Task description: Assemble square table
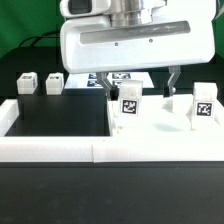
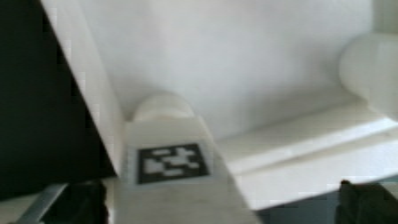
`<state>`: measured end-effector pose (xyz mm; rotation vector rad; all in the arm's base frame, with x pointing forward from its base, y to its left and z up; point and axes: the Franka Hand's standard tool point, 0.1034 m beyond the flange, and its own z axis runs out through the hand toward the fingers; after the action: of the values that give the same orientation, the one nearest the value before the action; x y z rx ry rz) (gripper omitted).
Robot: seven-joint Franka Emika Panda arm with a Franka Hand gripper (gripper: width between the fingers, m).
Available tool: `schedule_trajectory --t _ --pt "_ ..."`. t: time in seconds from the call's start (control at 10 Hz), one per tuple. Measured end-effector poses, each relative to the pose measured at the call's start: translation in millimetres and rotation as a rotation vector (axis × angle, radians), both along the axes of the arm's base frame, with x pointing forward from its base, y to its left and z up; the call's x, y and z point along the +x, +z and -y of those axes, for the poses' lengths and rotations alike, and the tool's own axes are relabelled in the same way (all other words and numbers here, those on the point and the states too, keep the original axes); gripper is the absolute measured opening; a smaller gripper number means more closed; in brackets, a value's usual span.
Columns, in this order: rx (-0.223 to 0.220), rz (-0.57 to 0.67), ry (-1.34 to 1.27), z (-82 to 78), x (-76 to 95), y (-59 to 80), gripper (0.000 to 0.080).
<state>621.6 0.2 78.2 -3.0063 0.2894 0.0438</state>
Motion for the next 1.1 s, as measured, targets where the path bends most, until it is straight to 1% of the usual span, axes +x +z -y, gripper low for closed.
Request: schedule_trajectory --t 0.1,0.2,0.3,0.4,0.5,0.8,0.9,1.0,1.1 --pt "-0.005 0.008 -0.006 8.3 3.1 0.1 0.0648" --pt "-0.005 0.007 -0.007 7.0 2.5 -0.4 0.0648" --pt "-0.004 0.006 -0.016 6.5 2.5 -0.4 0.0531" --pt "-0.005 0.003 -0.034 6.8 2.4 -0.6 0.0388" --pt "-0.005 0.003 -0.033 7.1 2.3 -0.7 0.0289" --pt "-0.004 -0.023 -0.249 6.2 2.4 -0.8 0.0289" --pt "-0.005 -0.034 -0.333 2.9 2.4 -0.7 0.0289" --pt "-0.042 -0.054 -0.449 -10.2 -1.0 -1.7 0.0289" --pt "-0.059 -0.072 -0.601 -9.1 -0.3 -1.9 0.0289"
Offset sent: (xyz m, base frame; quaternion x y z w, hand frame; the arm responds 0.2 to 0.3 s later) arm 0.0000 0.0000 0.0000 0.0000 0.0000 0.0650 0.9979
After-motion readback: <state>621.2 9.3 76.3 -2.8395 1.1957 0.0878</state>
